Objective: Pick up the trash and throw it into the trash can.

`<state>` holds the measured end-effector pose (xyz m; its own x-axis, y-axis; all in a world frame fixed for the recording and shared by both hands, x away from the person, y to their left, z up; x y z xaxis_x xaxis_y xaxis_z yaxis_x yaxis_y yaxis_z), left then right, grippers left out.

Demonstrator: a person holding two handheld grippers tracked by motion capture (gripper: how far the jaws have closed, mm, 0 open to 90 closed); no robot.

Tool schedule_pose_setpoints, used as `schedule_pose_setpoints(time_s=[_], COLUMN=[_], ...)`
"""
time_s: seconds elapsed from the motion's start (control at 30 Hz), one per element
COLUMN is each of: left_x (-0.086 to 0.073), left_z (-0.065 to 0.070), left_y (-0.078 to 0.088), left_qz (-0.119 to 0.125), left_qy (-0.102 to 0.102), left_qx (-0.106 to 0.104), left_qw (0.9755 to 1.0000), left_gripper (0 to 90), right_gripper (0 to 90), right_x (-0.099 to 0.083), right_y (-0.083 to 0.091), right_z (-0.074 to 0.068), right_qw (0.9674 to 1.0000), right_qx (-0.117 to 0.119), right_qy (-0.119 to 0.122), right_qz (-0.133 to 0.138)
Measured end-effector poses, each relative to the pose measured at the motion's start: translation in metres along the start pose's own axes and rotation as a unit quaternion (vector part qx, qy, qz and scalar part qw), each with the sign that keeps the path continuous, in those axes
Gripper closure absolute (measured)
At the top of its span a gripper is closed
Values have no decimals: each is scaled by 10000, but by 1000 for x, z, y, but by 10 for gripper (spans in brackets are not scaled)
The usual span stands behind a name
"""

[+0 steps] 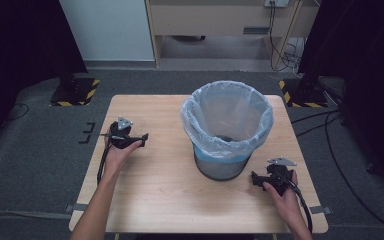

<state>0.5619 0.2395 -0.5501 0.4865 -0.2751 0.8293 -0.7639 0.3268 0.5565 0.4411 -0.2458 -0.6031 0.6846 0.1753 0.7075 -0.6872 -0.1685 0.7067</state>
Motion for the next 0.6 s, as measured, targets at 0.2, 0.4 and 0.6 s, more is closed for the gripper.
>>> schedule_pose_setpoints(time_s=[0.2, 0.4, 0.6], left_x=[1, 3, 13], left_z=[-5, 0, 9], left_y=[-15, -15, -1], left_qz=[189, 321, 385], left_qy=[173, 195, 43], left_qx=[-156, -395, -471], left_qw=[9995, 9985, 9981], left_gripper=[91, 295, 307], right_gripper=[6, 6, 7], right_x=[0, 0, 0], right_y=[0, 0, 0], right_z=[0, 0, -1], right_qw=[10000, 10000, 10000], right_qx=[-20, -20, -32], right_qy=[-20, -19, -35], right_qz=[1, 2, 4])
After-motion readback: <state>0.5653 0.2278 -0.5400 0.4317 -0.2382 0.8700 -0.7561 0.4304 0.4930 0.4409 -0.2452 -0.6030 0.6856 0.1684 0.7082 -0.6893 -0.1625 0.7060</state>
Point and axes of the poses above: each handheld gripper's, and its own axes: y roughly backward along the jaws, x roughly out of its top, z roughly to its right, the point moved 9 cm from there along -y, roughly forward along the jaws
